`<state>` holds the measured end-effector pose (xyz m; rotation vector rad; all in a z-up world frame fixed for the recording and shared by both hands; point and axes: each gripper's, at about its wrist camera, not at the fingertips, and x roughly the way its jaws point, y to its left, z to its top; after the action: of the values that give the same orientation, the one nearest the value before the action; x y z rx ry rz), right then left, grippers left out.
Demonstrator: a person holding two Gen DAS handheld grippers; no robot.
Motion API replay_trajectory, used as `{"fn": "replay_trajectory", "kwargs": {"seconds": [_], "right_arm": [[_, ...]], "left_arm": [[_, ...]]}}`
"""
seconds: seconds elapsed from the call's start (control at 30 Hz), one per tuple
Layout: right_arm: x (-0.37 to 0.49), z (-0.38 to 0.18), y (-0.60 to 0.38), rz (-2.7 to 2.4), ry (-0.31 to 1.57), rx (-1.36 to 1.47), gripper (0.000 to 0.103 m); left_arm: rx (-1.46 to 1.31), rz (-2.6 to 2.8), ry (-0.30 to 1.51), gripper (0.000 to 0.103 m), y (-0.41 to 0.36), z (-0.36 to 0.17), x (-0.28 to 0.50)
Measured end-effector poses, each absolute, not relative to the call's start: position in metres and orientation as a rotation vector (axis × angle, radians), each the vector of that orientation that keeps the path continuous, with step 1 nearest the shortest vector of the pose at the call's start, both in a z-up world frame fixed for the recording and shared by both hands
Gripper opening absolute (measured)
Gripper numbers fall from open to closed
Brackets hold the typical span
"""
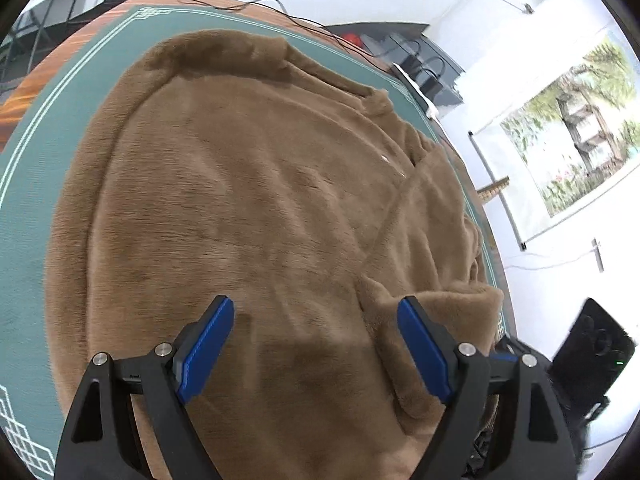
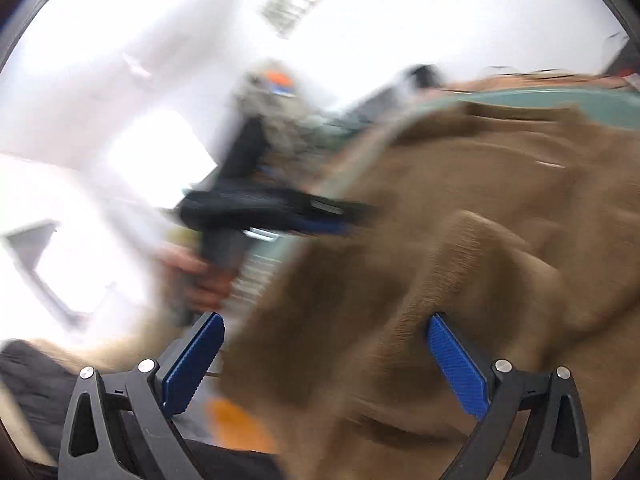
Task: Fold clothes
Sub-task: 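Open the right gripper on the sleeve and withdraw it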
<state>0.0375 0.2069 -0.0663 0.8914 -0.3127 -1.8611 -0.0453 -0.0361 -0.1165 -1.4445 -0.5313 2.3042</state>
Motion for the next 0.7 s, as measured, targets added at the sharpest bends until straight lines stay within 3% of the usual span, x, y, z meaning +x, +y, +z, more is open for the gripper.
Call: {"fn": "replay_trajectory", "kwargs": {"seconds": [0.3, 0.57, 0.7], "right_arm": [[0.018, -0.057, 0.259, -1.974, -0.402, 0.855, 0.103], [-0.076, -0.095, 0.331, -1.946, -0.754, 1.043, 0.103], [-0.094, -0.119, 0.312, -1.897, -0.753, 1.188, 0.103]], "left_arm": [[-1.457, 2.324, -0.587, 0.087, -0.059, -0.126, -0.04], [-1.452, 2.274, -0.567, 0.087, -0.039, -0.126, -0.033], [-1.45, 2.281, -0.566, 0.087, -0.041, -0.125, -0.032]]}}
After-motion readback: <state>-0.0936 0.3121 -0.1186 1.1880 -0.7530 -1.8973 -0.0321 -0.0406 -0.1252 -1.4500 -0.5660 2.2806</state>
